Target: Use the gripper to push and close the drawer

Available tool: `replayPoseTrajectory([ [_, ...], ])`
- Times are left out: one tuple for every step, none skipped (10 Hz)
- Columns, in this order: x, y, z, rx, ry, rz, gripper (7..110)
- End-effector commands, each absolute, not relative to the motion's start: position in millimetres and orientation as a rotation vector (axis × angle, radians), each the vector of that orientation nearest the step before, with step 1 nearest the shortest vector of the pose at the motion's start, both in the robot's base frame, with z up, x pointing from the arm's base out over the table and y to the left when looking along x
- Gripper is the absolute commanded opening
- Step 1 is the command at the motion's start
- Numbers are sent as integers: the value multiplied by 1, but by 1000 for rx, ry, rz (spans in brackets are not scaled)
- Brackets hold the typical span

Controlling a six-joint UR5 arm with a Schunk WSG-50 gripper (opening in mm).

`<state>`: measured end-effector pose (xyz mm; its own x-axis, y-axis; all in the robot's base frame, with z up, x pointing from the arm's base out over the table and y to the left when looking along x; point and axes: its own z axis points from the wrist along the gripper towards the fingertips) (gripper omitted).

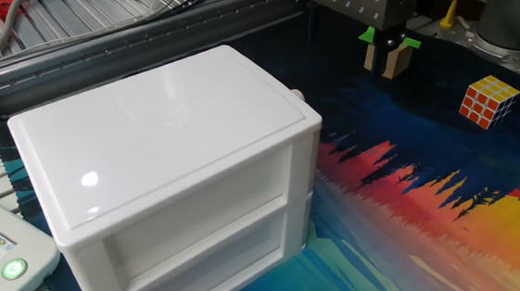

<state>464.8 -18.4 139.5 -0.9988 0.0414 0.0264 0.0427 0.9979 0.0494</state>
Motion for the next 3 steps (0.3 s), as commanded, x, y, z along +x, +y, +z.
replayPoseTrajectory([
  [465,-18,140,-70,-3117,-92,109],
  [465,-18,140,-70,-3118,-92,109],
  [465,-17,140,-68,-3120,-97,109],
])
